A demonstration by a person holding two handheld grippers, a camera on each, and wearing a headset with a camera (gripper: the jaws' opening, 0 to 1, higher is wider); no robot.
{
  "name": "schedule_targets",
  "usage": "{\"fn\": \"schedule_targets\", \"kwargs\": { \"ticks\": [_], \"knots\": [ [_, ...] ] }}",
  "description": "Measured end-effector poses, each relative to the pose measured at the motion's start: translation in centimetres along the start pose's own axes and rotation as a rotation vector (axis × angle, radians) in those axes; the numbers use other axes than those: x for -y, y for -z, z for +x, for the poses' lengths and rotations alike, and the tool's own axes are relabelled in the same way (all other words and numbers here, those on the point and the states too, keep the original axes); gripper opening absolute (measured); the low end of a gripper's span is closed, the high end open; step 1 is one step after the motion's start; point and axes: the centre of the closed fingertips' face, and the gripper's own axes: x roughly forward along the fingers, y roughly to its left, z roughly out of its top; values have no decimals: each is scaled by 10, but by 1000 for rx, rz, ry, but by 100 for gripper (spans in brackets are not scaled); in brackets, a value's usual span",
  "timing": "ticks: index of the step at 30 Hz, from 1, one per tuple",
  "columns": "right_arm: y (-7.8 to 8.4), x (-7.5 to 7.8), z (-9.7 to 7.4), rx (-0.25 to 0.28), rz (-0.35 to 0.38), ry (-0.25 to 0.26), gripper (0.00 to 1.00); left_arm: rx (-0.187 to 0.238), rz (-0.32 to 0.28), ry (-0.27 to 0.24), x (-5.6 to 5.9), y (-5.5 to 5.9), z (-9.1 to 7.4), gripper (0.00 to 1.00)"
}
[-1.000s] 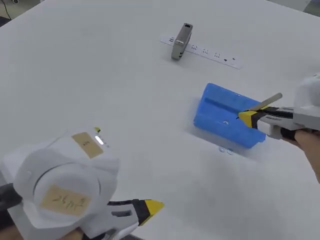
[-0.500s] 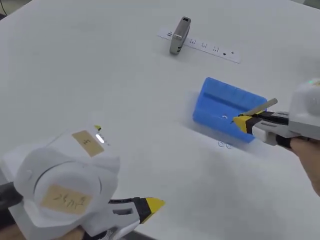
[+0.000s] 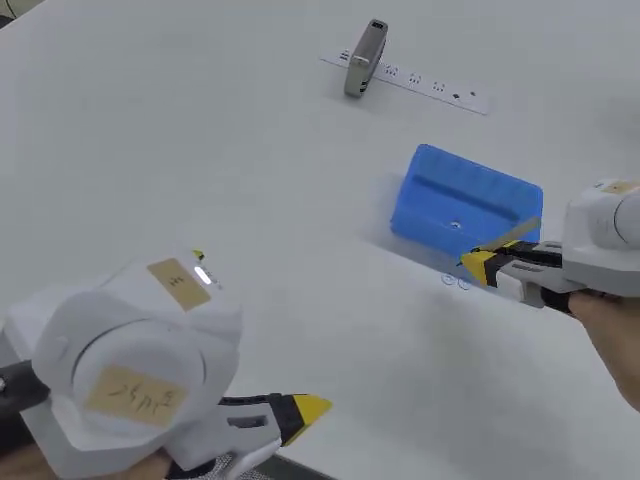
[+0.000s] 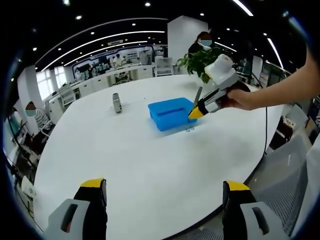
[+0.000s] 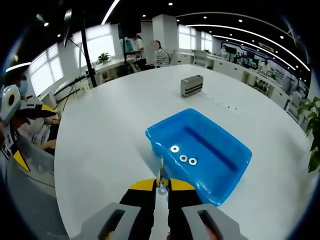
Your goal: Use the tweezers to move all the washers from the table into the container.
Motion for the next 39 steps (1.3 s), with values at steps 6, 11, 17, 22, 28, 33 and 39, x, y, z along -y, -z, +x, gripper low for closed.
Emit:
{"fn": "schedule_targets", "kwargs": {
  "ticks": [6, 11, 17, 22, 28, 33, 39],
  "knots": [
    [11, 3, 8, -39, -3, -4, 5, -7, 0, 3, -1, 0, 3, 99],
    [15, 4, 11, -49, -3, -3, 5, -10, -4, 4, -3, 1, 4, 99],
    [18, 4, 13, -57, -9, -2, 5, -12, -5, 2, -3, 2, 4, 99],
    [17, 5, 14, -51, -5, 4, 5, -13, -8, 0, -3, 2, 4, 99],
    [19, 5, 16, -62, -11, 1, 5, -15, -5, -1, -3, 2, 4, 99],
    [21, 6, 17, -65, -1, 5, 5, -15, -7, -4, -4, 3, 4, 99],
    [19, 6, 18, -76, -5, -2, 4, -17, -11, -3, -4, 4, 4, 99]
  ]
}}
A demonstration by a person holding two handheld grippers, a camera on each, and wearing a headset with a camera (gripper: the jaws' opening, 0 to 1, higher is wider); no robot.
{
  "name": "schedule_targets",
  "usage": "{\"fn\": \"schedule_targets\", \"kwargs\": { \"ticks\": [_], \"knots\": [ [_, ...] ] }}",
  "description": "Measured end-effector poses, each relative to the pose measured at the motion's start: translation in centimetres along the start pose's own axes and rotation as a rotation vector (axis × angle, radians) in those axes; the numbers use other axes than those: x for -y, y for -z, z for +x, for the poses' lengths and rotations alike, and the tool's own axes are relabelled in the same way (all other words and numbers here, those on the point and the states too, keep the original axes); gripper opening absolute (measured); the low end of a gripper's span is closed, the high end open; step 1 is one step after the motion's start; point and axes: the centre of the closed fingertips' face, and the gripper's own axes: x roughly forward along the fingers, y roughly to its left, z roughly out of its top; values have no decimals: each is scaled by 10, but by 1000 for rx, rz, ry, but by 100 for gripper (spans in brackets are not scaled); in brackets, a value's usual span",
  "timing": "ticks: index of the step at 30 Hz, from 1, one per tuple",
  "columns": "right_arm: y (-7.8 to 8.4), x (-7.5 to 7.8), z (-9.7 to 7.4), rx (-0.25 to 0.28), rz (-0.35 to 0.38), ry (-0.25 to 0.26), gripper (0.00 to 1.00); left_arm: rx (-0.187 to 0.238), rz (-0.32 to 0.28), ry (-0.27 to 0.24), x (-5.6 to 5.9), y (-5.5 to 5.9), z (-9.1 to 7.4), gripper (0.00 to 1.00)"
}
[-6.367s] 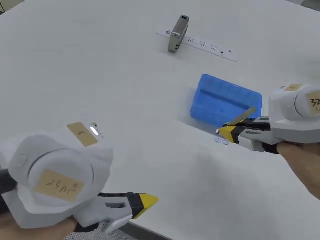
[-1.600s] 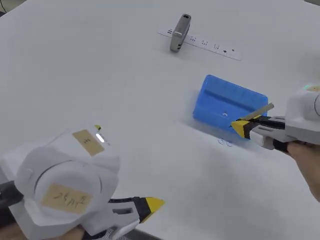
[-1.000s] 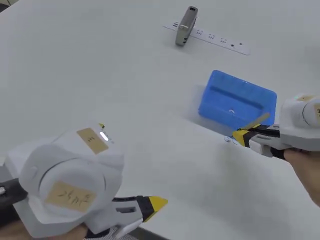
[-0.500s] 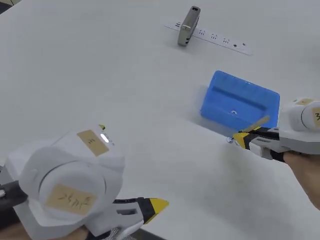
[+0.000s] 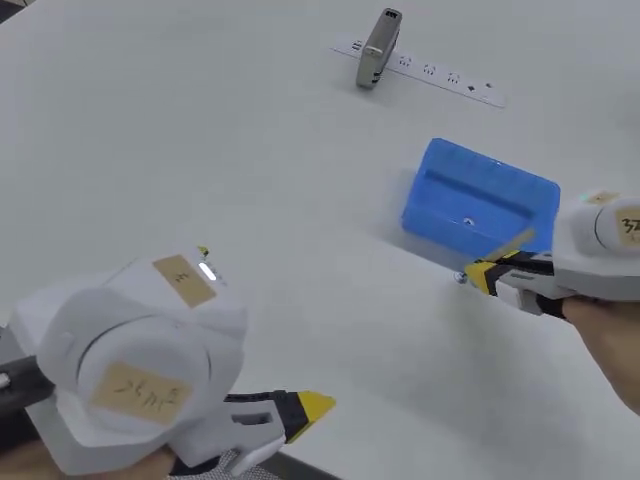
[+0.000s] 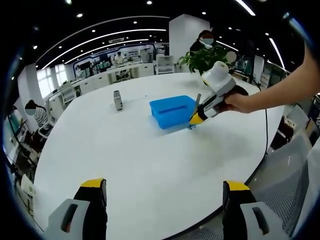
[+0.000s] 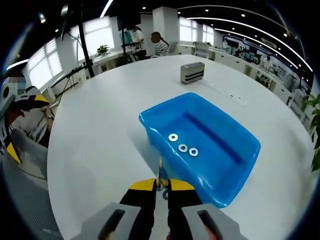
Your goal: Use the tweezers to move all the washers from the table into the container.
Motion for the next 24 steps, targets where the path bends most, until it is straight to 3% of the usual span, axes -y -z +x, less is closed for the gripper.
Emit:
{"fn": "schedule_targets", "kwargs": {
  "ticks": [11, 24],
  "knots": [
    [1, -1, 0, -34, -10, -7, 3, 10, 6, -3, 0, -3, -1, 98],
    [-14, -12, -17, 0, -15, -18, 2, 37, 22, -26, -2, -12, -11, 98]
  ]
}}
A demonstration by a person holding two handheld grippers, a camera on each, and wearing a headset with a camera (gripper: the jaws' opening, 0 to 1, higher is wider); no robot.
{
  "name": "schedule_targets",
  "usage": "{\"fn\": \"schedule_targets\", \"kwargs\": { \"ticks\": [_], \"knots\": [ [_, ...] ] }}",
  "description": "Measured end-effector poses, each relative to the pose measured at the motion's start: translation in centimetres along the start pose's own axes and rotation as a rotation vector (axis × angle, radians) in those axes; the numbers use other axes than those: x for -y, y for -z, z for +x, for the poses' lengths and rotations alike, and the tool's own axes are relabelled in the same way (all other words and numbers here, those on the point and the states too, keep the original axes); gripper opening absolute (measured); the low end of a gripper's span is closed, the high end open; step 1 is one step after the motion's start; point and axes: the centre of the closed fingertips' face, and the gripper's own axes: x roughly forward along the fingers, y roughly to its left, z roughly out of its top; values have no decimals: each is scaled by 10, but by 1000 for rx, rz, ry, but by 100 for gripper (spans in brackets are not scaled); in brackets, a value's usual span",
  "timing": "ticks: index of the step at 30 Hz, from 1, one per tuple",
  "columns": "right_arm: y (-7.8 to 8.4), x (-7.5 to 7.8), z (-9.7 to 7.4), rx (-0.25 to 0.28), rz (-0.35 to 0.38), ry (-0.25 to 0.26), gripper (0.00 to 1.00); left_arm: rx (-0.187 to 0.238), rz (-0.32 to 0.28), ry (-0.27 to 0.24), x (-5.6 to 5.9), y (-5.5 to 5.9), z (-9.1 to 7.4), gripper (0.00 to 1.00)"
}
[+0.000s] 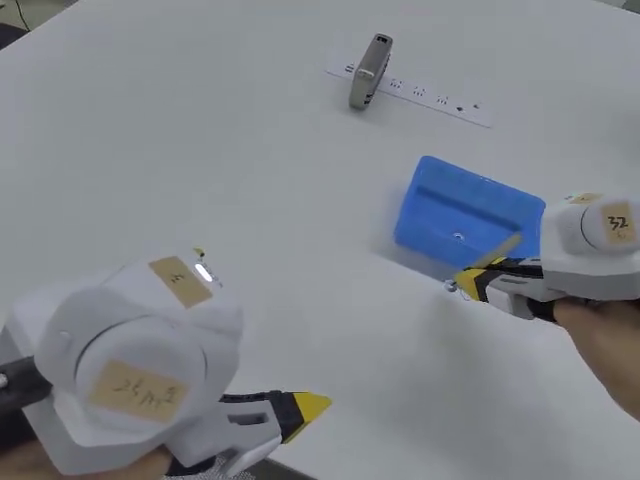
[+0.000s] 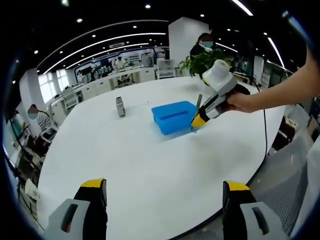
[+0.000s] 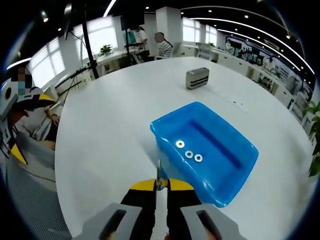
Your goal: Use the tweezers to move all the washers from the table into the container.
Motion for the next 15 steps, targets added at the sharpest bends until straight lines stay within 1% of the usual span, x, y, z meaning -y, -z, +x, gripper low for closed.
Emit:
{"fn": "schedule_targets", "kwargs": {
  "ticks": [8, 15],
  "knots": [
    [-6, -2, -16, 21, 3, 15, 2, 20, 18, -2, 1, -7, -5, 98],
    [-11, 0, -26, 35, 3, 28, 2, 35, 26, -10, 1, -10, -12, 98]
  ]
}}
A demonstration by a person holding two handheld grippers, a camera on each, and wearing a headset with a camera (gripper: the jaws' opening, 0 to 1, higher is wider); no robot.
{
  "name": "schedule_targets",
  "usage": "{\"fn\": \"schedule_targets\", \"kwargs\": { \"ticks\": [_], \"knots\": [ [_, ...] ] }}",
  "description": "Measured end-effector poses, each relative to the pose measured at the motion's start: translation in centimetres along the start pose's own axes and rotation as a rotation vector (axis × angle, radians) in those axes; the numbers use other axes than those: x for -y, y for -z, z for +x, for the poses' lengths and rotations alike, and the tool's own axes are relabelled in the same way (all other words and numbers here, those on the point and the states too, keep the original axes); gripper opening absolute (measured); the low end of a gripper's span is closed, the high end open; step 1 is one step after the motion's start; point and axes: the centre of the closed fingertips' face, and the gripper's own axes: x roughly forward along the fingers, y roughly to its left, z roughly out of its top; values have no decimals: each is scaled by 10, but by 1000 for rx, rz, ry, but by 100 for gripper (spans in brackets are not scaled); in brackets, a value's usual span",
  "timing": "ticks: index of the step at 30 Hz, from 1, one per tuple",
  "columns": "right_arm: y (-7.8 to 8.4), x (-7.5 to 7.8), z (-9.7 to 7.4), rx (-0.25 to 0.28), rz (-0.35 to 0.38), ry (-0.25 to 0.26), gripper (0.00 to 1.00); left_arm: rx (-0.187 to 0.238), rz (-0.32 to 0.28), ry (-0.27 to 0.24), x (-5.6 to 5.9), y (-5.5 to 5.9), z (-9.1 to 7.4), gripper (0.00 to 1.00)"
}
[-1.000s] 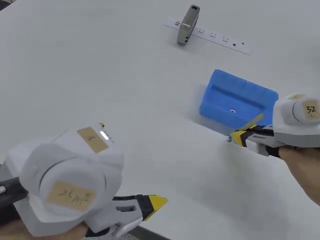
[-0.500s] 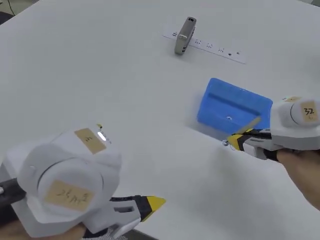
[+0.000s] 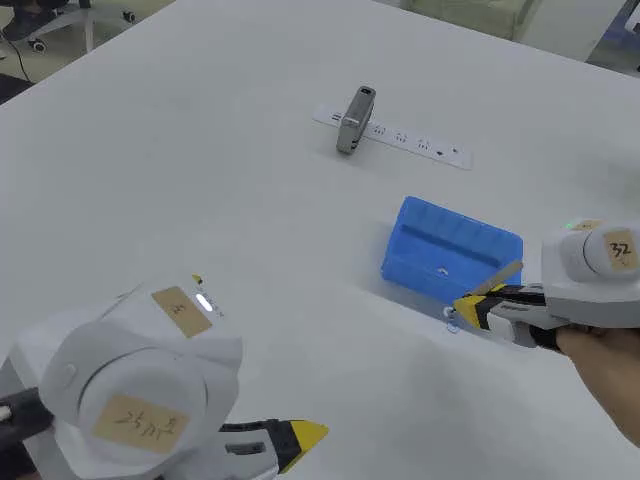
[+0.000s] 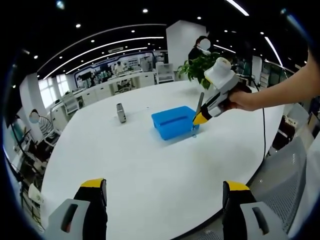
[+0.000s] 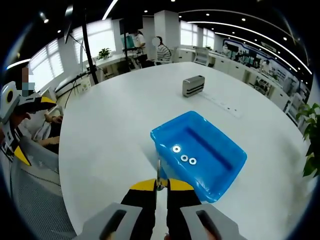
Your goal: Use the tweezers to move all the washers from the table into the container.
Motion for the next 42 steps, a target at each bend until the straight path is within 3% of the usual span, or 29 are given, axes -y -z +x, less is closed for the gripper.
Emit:
{"fn": "schedule_targets", "kwargs": {
  "ticks": [10, 17, 28, 42],
  "knots": [
    [-11, 6, -4, 27, 5, 19, 2, 5, 19, -3, 0, 2, -4, 98],
    [-17, 14, -5, 34, 14, 26, 2, -2, -8, -24, -7, 6, -2, 98],
    [-23, 30, -4, 56, 50, 35, 2, -14, -21, -24, -5, 8, 0, 98],
    [-28, 47, 15, 43, 54, 55, 2, -30, -25, -14, -4, 9, 6, 98]
  ]
}}
